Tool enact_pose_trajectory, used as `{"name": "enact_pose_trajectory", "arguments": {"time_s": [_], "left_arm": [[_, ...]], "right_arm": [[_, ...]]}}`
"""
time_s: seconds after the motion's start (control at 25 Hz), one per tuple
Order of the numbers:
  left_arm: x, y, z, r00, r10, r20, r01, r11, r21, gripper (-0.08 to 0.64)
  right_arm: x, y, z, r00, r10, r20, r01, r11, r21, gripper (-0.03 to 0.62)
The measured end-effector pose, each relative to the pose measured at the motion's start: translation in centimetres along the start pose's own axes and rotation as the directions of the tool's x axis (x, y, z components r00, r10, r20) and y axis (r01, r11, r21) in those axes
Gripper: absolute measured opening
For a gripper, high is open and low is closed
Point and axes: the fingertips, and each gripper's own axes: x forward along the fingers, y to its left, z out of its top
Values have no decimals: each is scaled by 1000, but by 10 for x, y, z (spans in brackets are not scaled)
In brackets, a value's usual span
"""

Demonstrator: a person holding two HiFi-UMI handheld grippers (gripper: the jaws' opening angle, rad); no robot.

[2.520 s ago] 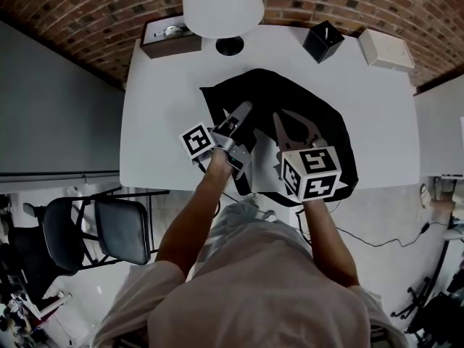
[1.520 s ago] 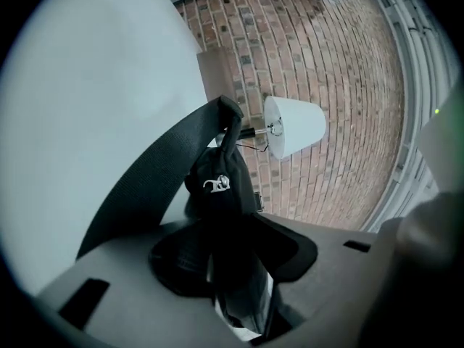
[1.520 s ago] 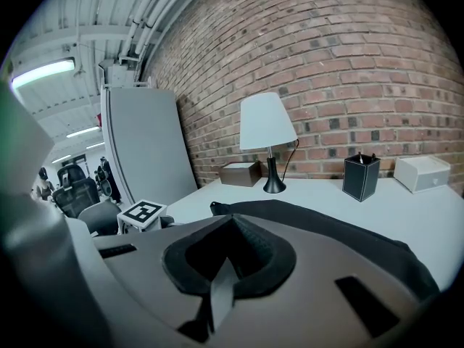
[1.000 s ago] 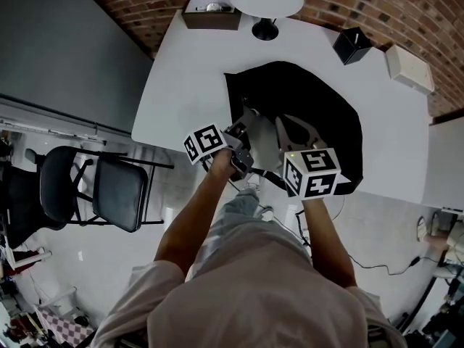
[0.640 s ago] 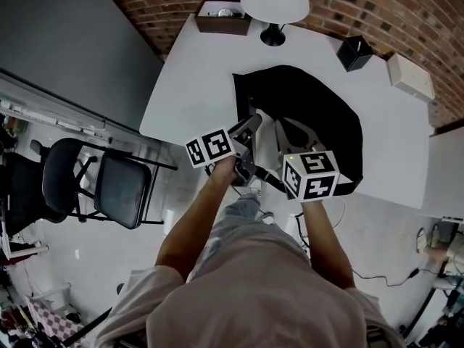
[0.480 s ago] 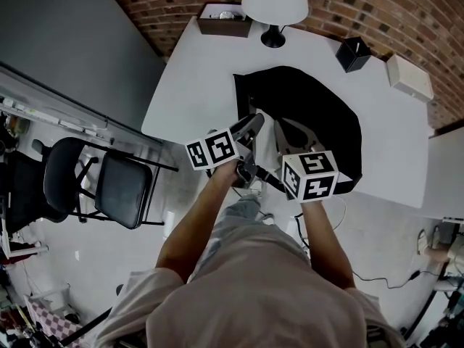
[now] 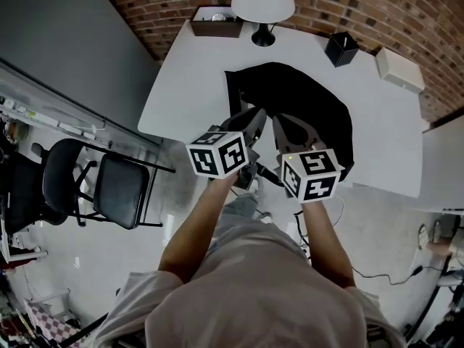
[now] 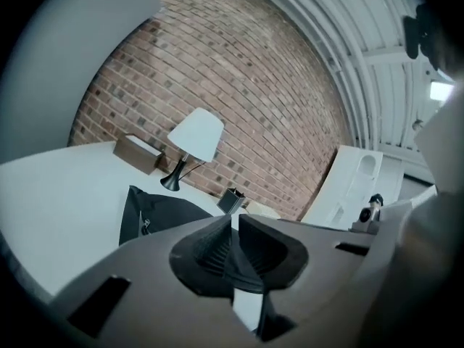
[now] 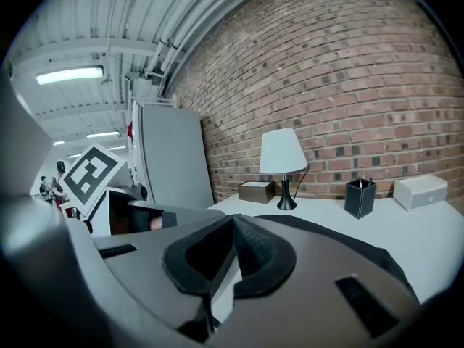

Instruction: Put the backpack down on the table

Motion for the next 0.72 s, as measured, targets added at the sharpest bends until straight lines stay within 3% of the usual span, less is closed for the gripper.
{"name": "enact_pose_trajectory", "arguments": {"time_s": [0.16, 0.32, 0.72], "left_arm": [[-4, -24, -3, 1000, 1, -18, 1, 991, 132, 23], [-7, -42, -7, 1000, -6, -19, 10, 976, 217, 18], [-8, -68, -20, 999, -15, -35, 24, 962, 272, 18]], "right_arm": [[-14, 1, -2, 1000, 0, 5, 0, 1000, -11, 2], [-27, -1, -5, 1000, -13, 9, 13, 1000, -14, 2], [-51, -8, -7, 999, -37, 29, 38, 999, -15, 2]]}}
